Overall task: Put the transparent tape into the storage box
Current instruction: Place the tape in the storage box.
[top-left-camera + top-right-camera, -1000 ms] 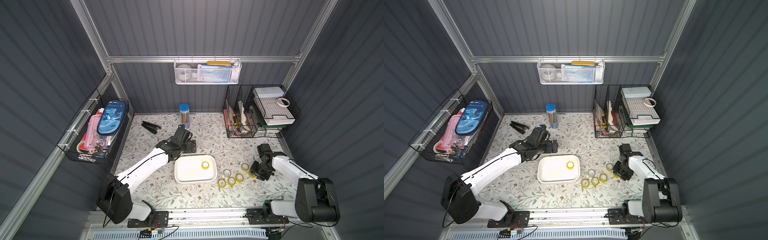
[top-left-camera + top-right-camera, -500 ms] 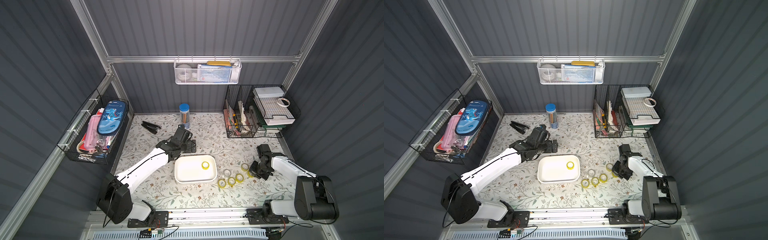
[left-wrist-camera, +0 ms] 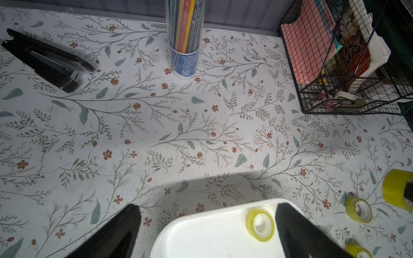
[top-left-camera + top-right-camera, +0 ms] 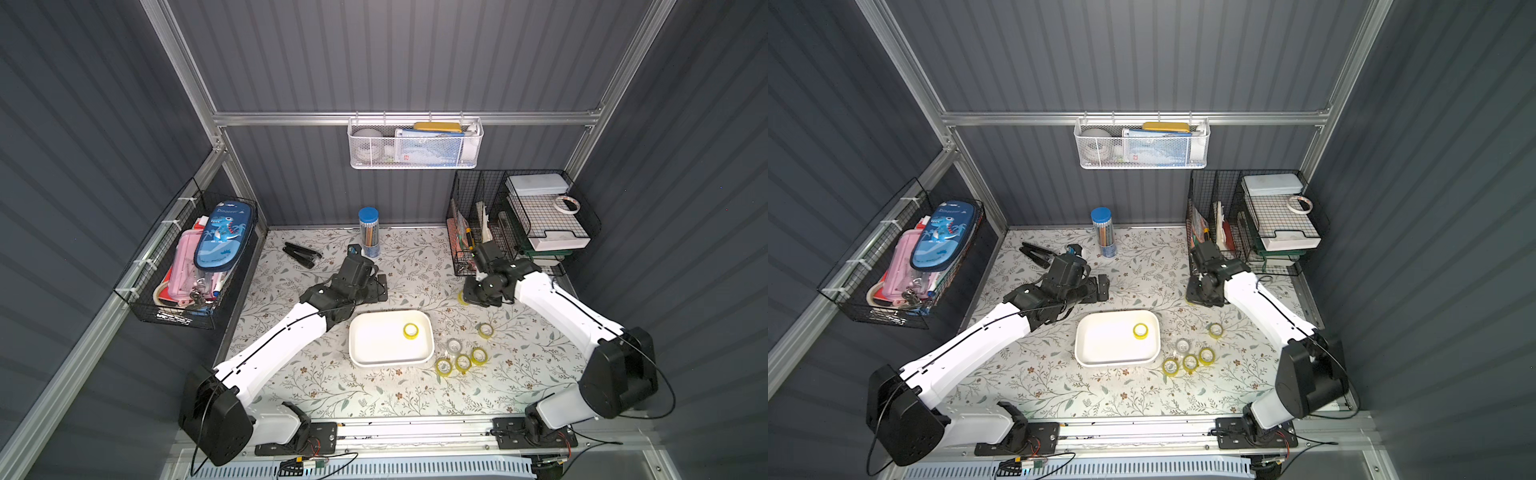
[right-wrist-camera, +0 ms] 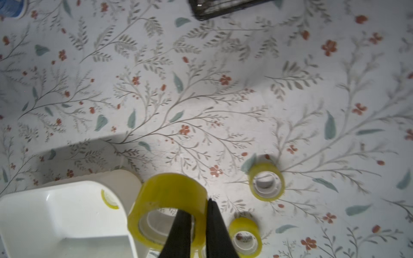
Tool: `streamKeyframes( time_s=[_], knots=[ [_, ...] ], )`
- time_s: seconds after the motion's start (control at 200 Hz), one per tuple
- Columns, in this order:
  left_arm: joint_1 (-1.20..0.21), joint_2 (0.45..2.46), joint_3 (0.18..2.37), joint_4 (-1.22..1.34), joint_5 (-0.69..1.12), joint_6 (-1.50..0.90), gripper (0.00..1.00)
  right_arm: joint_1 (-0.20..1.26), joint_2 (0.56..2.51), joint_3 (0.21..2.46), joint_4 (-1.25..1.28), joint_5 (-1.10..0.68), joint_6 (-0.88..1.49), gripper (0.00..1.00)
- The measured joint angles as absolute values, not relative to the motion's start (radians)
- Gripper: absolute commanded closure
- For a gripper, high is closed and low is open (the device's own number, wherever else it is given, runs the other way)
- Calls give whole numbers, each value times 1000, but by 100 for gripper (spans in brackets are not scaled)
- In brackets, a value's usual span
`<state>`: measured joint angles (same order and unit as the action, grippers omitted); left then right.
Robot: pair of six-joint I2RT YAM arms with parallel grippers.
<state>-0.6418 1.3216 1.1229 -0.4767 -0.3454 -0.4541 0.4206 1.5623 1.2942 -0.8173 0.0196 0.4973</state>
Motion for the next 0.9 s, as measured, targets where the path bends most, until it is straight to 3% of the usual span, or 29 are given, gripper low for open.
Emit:
streamKeyframes(
  time_s=[0.41, 0.901],
  knots=[
    [-642, 1169, 1073, -550, -428, -500, 1, 796, 1953, 1691, -847, -5, 339, 100],
    [-642, 1147, 1055, -581, -430, -513, 1, 878, 2122, 1694, -852, 14, 275, 100]
  ],
)
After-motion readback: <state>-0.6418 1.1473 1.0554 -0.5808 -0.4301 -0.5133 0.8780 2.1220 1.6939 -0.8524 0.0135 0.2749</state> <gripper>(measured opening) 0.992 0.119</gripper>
